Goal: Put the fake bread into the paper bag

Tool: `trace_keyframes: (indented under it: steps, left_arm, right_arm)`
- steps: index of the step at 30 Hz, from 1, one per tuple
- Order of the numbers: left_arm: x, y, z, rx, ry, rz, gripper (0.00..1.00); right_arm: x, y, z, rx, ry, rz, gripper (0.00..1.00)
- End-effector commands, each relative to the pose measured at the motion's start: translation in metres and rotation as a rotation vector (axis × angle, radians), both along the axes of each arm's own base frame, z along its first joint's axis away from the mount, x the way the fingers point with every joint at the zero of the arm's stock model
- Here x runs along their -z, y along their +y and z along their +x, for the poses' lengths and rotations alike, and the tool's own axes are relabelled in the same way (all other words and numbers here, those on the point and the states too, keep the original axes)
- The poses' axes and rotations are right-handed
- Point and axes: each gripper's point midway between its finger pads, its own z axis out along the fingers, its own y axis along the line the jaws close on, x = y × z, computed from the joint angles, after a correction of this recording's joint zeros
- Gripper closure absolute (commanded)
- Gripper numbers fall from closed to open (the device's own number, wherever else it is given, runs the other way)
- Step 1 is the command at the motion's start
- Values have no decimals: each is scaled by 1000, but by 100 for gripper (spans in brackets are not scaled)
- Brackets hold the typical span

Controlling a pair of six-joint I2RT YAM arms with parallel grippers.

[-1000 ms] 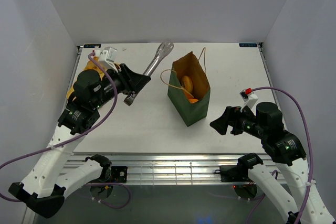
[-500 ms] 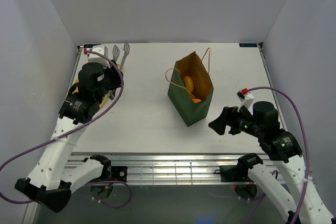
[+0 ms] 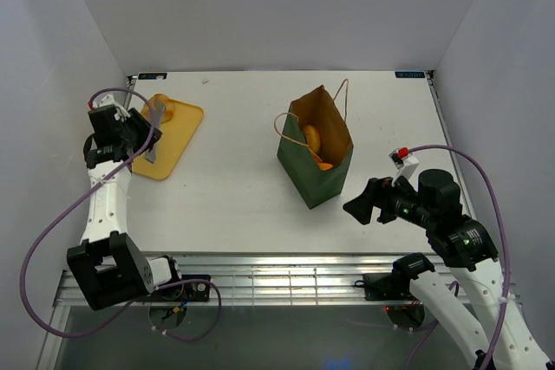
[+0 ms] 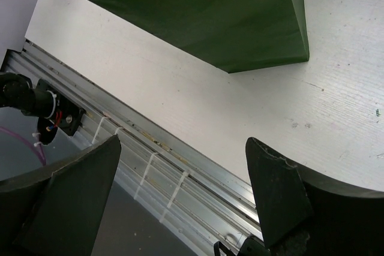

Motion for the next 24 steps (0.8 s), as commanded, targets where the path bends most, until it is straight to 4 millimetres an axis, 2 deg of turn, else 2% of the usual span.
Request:
trace_keyframes:
  steps: [1, 3, 5, 12, 20, 24]
  left_arm:
    - [7, 2, 11, 38, -68, -249, 48]
    - [23, 10, 15, 28, -61, -366, 48]
    - [28, 19, 16, 7, -71, -428, 49]
    - [32, 27, 25, 11, -109, -483, 48]
    - [60, 40, 20, -43, -93, -573, 47]
    - [70, 38, 19, -49, -108, -648, 46]
  right_arm:
    - [-13, 3, 1, -29, -75, 16, 10]
    - [-14, 3, -1, -33, -80, 20, 10]
    - [-14, 3, -2, -39, -84, 24, 10]
    - [-14, 4, -5, -45, -91, 33, 10]
    - [-13, 2, -7, -45, -98, 33, 10]
    - [-11, 3, -8, -49, -93, 34, 10]
